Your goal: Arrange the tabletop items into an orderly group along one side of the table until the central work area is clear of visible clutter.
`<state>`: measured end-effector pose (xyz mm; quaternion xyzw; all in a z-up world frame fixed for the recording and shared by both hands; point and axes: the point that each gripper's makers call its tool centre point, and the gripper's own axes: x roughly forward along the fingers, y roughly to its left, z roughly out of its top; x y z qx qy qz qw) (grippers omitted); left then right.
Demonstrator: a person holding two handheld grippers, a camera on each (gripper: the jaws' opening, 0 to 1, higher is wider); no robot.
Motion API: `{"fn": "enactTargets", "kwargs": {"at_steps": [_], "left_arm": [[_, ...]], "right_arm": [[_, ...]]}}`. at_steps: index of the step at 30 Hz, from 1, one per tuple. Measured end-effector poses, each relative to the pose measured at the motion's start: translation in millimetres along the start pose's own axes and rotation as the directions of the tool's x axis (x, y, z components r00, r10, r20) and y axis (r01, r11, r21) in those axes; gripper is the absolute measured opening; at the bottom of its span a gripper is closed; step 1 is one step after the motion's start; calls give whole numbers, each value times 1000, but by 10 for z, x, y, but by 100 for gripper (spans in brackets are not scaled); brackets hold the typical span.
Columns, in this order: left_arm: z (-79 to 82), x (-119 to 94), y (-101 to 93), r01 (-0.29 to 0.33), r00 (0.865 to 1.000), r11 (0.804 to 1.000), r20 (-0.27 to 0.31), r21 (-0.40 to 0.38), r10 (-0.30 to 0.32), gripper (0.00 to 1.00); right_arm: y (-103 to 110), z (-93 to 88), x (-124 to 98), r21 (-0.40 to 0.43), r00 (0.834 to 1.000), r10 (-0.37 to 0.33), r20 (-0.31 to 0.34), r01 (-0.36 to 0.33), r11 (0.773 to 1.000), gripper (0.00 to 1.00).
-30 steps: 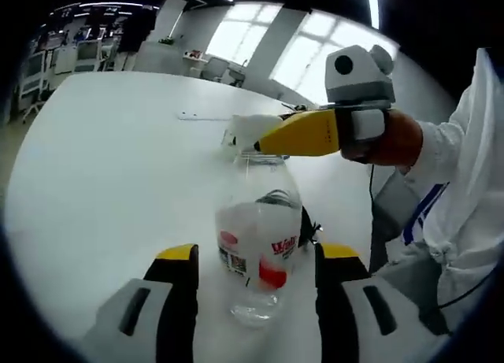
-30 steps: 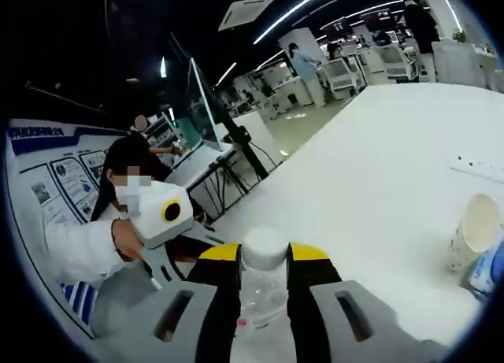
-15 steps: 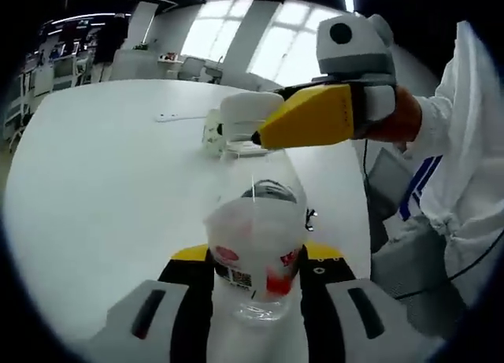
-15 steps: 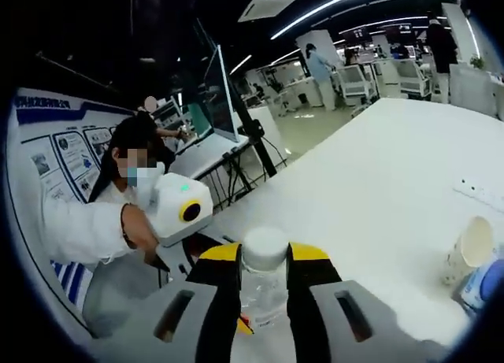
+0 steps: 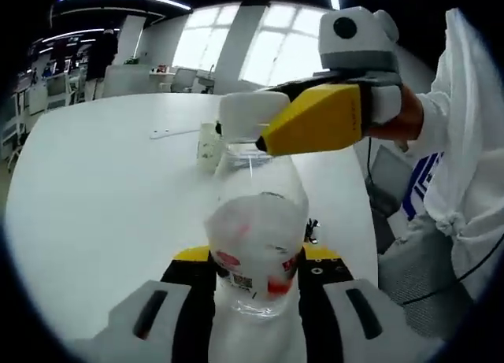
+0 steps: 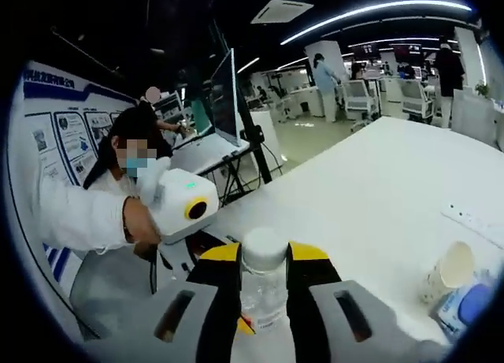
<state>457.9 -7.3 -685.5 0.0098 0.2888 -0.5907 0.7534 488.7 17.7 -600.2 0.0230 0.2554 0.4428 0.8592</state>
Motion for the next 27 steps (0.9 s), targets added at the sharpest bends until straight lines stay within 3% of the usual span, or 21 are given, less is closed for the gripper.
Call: {"fn": "enactTargets", "kwargs": {"at_steps": [12, 27], "left_arm": [[613, 234, 153, 10, 999, 992, 31, 123, -14, 40], [1102, 578, 410, 27, 999, 966, 25, 256, -35, 40]], "right_arm": [[-352, 389, -284, -87, 994, -70, 86, 78, 993, 19], [-763, 676, -462, -234, 974, -154, 168, 191, 953, 19]]}}
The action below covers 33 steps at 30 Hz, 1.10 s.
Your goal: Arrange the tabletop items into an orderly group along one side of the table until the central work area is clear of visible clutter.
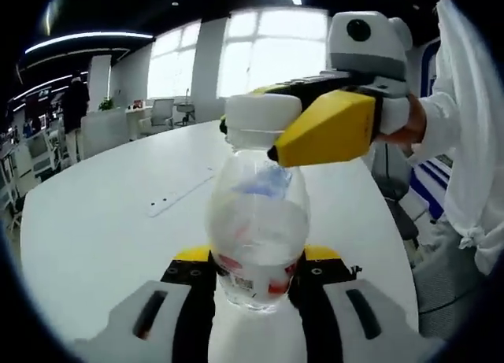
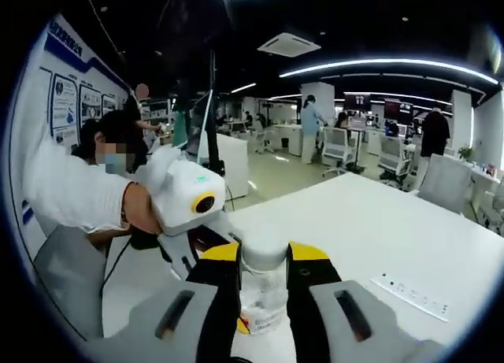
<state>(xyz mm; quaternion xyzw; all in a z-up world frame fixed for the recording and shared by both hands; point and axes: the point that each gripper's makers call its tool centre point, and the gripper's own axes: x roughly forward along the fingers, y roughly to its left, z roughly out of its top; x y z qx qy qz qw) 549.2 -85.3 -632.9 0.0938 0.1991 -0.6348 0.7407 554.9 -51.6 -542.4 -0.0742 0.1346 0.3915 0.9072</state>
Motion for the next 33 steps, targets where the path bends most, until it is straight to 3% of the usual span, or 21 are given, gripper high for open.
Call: {"fn": "enactTargets", "kwargs": {"at_steps": [7, 19, 33], "left_arm": [[47, 183, 172, 8, 1000, 999, 2, 49, -8, 40], [-38, 428, 374, 15, 1000, 997, -15, 78, -14, 40], [-190, 606, 463, 34, 999, 997, -37, 75, -32, 40]], "right_arm": [[-206, -59, 45, -71, 999, -43, 12, 44, 997, 19], [-412, -249, 141, -154, 996, -90, -13, 87, 984, 19], [-557, -474, 205, -149, 993, -114, -44, 106, 983, 20]]}}
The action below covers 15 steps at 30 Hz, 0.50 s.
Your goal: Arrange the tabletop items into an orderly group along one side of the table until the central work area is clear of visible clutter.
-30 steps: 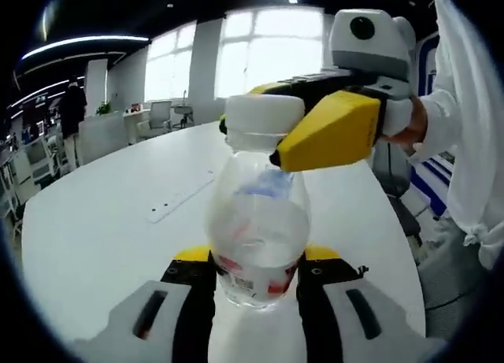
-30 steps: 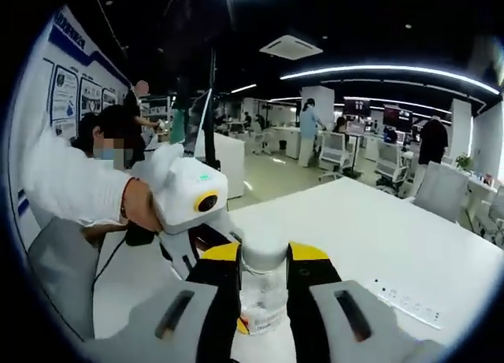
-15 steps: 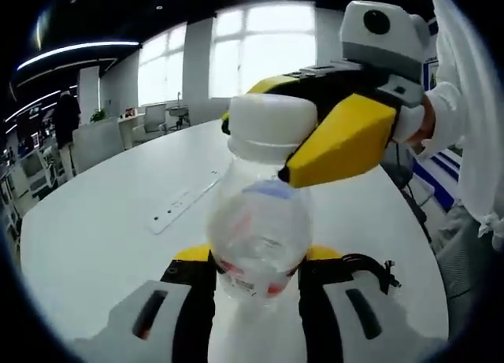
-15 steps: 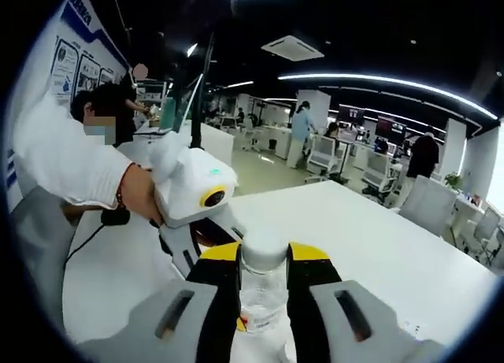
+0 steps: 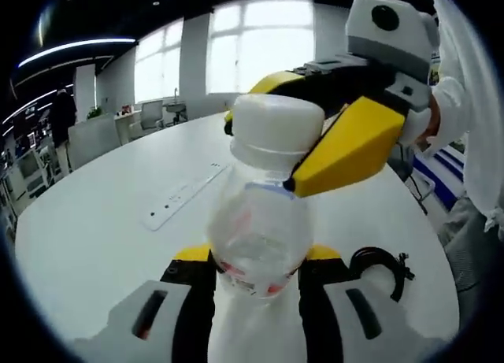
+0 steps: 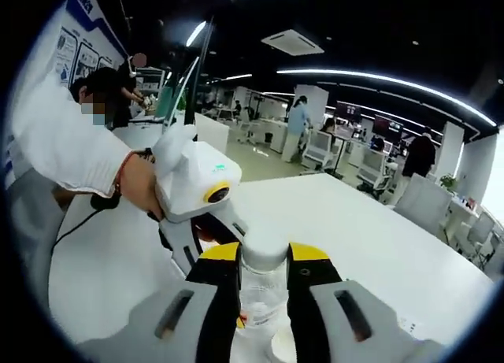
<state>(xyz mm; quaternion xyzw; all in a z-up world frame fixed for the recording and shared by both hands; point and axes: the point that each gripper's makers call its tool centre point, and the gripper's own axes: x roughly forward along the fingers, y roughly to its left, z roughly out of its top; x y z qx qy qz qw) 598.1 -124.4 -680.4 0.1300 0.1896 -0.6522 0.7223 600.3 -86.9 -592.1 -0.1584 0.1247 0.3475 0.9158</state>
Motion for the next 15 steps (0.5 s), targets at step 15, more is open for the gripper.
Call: {"fn": "enactTargets", "kwargs": {"at_steps": [15], "left_arm": [[-99, 106, 7, 9, 1000, 1000, -21, 9, -8, 40]], "right_arm": [[-26, -171, -4, 12, 999, -9, -35, 9, 1000, 20]]}}
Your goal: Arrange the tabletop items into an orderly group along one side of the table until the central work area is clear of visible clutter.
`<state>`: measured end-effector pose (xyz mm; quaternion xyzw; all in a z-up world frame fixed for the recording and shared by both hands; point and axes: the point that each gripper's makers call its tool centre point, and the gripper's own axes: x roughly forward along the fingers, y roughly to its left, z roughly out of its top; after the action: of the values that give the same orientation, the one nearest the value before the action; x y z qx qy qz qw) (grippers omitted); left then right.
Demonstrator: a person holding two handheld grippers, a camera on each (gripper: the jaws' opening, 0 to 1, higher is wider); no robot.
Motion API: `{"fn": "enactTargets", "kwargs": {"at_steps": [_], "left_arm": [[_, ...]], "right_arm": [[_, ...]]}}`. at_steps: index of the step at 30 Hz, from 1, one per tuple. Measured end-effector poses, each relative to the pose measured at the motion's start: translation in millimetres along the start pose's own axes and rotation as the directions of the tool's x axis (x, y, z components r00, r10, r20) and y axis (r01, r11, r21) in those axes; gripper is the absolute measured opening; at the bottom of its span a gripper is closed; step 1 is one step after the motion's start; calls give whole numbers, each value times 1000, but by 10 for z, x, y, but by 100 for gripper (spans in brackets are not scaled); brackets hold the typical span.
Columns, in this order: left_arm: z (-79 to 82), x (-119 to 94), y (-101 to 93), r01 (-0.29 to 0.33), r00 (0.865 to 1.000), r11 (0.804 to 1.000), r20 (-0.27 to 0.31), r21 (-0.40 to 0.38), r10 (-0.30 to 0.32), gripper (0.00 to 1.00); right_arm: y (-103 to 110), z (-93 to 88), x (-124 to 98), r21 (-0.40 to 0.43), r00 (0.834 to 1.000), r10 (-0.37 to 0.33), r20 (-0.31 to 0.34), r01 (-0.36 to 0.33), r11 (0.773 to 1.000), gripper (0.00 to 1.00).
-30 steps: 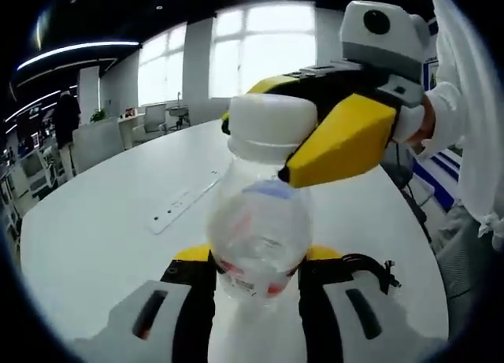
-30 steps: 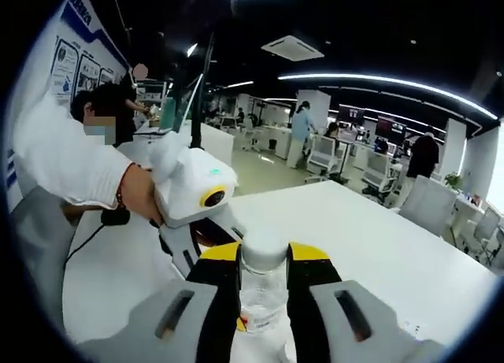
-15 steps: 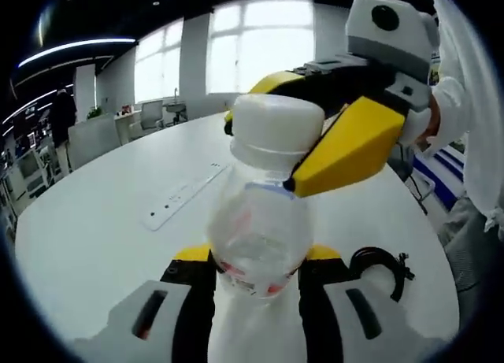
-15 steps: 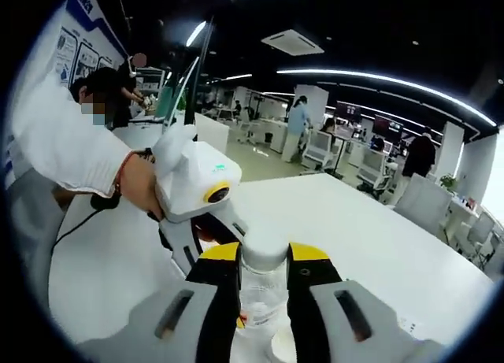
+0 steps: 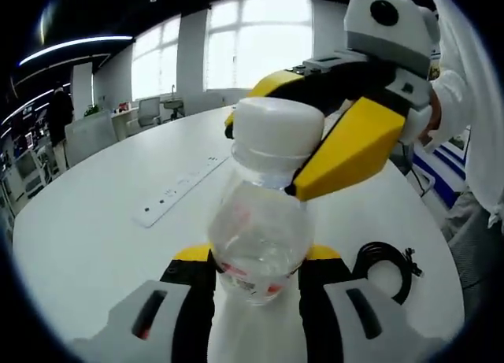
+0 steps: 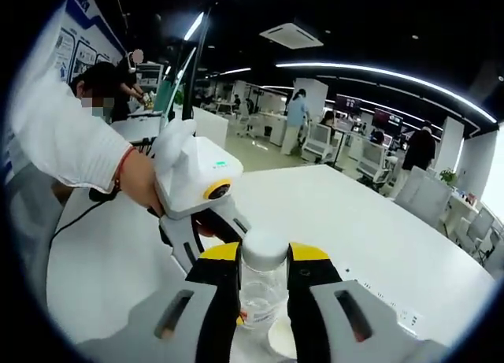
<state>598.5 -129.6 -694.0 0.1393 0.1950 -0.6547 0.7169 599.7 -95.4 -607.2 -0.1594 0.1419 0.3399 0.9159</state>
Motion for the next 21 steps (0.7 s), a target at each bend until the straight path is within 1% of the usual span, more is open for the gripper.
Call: {"fn": "enactTargets", "kwargs": {"at_steps": [4, 10, 15, 21], "left_arm": [[13, 6, -2, 0, 1000, 1000, 3, -1, 0, 41], [26, 15, -13, 4, 1000, 1000, 9, -30, -4, 41], [46, 5, -27, 7, 1000, 1000, 15, -27, -7, 42], [46, 3, -24, 7, 1000, 1000, 12, -27, -6, 43]], "right_arm": [[-6, 0, -10, -3, 1000, 6, -1, -6, 1000, 20], [-40, -17, -25, 12, 1000, 10, -11, -10, 1000, 21], [-19, -16, -34, -1, 1000, 15, -16, -15, 1000, 21], [-32, -27, -43, 11, 1000, 13, -17, -13, 1000, 21]]}}
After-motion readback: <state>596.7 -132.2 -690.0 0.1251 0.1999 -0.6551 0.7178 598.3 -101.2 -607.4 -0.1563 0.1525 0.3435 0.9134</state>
